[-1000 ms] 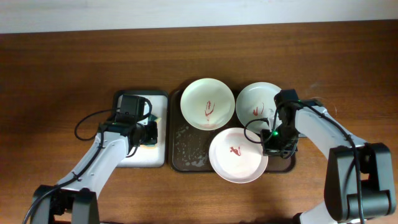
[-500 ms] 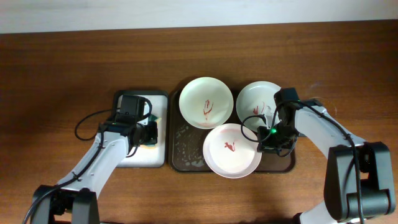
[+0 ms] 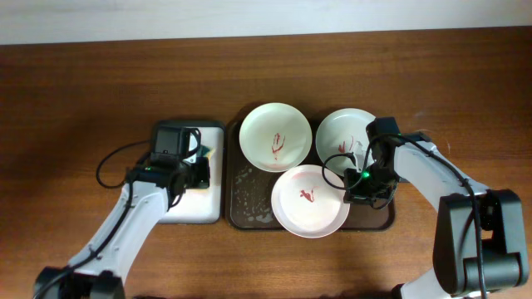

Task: Clean dirty plates on tray and stack at the side

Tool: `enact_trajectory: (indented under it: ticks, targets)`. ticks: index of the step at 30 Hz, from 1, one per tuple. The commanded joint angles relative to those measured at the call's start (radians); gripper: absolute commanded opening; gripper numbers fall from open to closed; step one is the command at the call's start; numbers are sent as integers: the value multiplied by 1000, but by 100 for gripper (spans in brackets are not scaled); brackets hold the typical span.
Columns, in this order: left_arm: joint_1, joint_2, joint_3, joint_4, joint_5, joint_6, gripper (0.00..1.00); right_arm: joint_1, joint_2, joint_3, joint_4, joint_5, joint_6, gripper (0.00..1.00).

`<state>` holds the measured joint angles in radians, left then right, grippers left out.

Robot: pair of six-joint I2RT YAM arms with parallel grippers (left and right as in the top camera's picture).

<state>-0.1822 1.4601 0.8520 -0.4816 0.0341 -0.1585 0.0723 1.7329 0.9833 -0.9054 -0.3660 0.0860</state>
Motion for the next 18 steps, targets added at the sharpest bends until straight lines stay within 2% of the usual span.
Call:
enact_trajectory:
  ticks: [1, 3, 5, 8, 10, 13, 16, 18]
  targets:
    - [-13, -66, 21, 53, 188, -9, 0, 7, 6, -3, 5, -20, 0, 4]
    - [-53, -70, 21, 97, 252, -27, 0, 7, 6, -3, 5, -20, 0, 4]
    - [-152, -68, 21, 154, 252, -129, 0, 7, 6, -3, 5, -20, 0, 4]
    - [-262, -64, 21, 235, 251, -207, 0, 7, 6, -3, 5, -20, 0, 4]
    - [-370, -37, 21, 346, 241, -317, 0, 7, 6, -3, 5, -20, 0, 4]
    - [-459, 24, 22, 423, 205, -458, 0, 7, 6, -3, 5, -20, 0, 4]
    - [-487, 74, 92, 304, 190, -499, 0, 7, 6, -3, 4, -20, 0, 4]
    - [-500, 115, 218, 142, 132, -416, 0, 7, 6, -3, 5, -20, 0, 4]
